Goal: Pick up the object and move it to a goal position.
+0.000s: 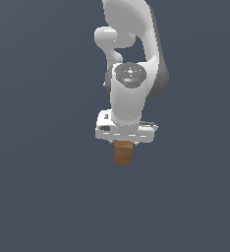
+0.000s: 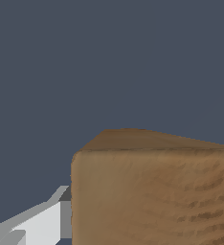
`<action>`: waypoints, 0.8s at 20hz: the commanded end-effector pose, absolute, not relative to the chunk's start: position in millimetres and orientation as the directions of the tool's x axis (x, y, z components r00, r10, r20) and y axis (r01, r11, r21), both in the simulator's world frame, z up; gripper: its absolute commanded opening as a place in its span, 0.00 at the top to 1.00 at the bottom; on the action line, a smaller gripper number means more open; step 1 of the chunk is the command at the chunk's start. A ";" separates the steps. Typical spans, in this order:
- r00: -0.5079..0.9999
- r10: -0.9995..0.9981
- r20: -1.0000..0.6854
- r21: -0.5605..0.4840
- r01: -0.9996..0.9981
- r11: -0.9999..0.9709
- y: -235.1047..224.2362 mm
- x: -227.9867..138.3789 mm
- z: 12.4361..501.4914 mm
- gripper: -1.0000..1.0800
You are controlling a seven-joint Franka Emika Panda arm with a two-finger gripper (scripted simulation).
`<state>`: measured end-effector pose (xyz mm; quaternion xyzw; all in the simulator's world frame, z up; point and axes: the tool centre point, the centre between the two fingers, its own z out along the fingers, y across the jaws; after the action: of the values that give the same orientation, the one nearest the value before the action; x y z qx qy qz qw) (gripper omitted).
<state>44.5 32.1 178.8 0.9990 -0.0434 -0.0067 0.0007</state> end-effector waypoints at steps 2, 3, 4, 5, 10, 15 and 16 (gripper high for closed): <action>0.996 -0.086 -0.001 0.001 -0.086 -0.996 45.3 40.6 214.9 1.00; 0.996 -0.086 -0.001 0.001 -0.086 -0.996 49.6 38.4 224.9 1.00; 0.996 -0.086 -0.001 0.001 -0.086 -0.996 54.0 36.1 235.3 1.00; 0.996 -0.086 -0.001 0.001 -0.086 -0.996 58.6 33.8 246.1 1.00; 0.996 -0.086 -0.001 0.001 -0.086 -0.996 80.6 23.3 297.7 1.00; 0.996 -0.086 0.000 0.001 -0.086 -0.996 97.7 16.2 337.8 1.00; 0.996 -0.086 0.000 0.001 -0.086 -0.996 100.4 15.3 343.9 1.00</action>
<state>16.2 96.0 328.3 0.9991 -0.0426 -0.0042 0.0011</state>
